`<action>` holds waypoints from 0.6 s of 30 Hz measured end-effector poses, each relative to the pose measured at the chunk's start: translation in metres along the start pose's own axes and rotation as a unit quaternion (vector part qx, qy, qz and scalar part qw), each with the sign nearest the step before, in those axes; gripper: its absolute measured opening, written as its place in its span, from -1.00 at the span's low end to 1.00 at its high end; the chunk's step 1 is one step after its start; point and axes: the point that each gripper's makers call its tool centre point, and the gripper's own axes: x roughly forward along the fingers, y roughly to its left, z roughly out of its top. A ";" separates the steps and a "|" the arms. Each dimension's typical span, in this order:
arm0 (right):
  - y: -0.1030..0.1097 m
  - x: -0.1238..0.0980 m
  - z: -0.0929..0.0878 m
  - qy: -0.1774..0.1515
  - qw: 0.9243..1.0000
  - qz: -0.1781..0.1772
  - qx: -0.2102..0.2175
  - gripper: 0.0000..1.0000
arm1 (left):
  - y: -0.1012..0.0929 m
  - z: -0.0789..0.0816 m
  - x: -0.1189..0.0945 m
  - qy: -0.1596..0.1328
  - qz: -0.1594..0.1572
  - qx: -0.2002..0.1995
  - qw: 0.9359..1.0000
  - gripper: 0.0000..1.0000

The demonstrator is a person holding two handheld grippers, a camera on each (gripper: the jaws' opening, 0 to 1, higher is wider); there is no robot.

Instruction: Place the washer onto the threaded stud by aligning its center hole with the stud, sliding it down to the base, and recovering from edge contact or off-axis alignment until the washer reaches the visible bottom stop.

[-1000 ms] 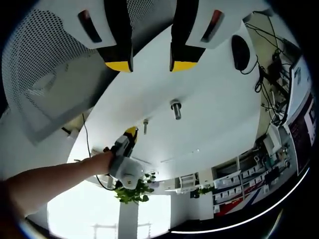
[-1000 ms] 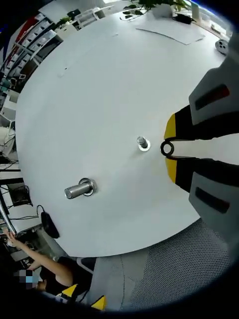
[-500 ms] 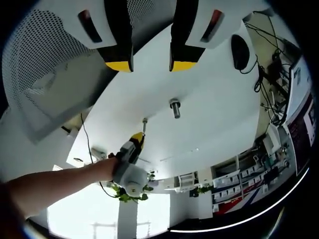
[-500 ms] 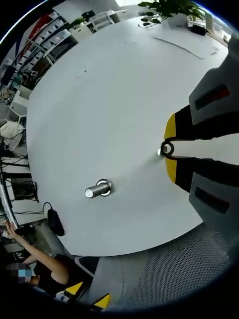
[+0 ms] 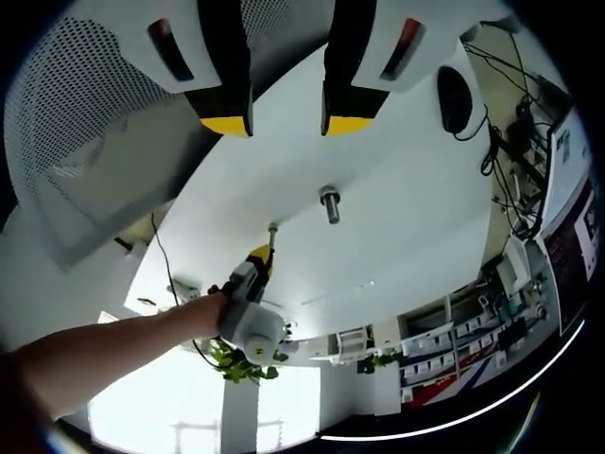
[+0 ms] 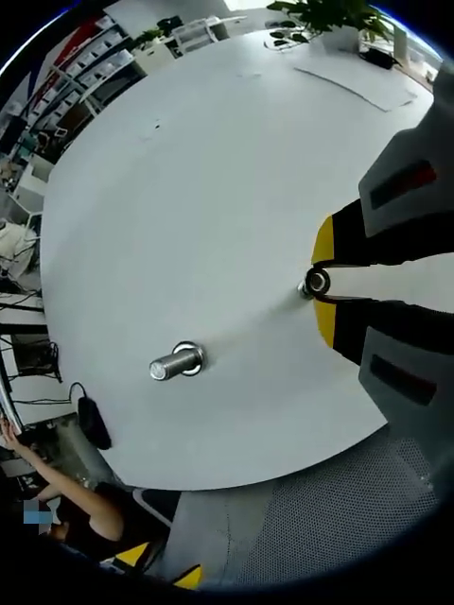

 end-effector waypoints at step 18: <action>-0.005 0.029 -0.005 0.014 1.000 0.017 0.006 -0.72 | 0.000 -0.003 0.001 0.009 0.000 -0.003 1.000 -0.46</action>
